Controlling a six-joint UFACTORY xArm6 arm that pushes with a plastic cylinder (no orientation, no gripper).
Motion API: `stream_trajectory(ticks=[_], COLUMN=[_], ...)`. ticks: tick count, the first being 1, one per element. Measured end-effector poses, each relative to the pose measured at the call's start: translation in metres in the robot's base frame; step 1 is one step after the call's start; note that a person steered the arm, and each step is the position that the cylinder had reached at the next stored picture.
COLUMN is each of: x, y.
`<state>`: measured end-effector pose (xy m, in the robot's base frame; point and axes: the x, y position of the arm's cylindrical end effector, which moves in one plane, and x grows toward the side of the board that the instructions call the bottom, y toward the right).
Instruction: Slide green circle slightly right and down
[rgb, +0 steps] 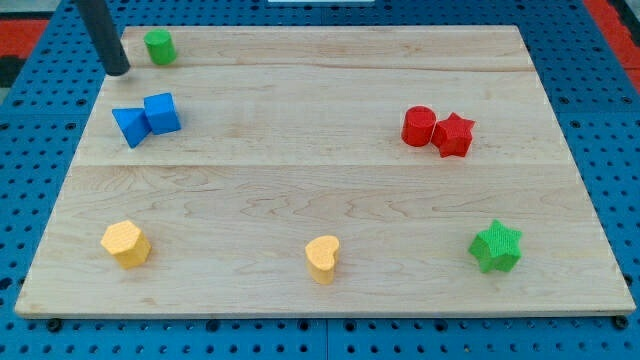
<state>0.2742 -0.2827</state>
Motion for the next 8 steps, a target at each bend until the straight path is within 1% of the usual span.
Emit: stream_trajectory(ticks=[1,2,3,4,5,6,7,8], x=[-0.017,-0.048,-0.05,-0.038,-0.008,0.001,-0.005,-0.035], y=[-0.019,0.023,0.084,0.112,0.112,0.118,0.118,0.092])
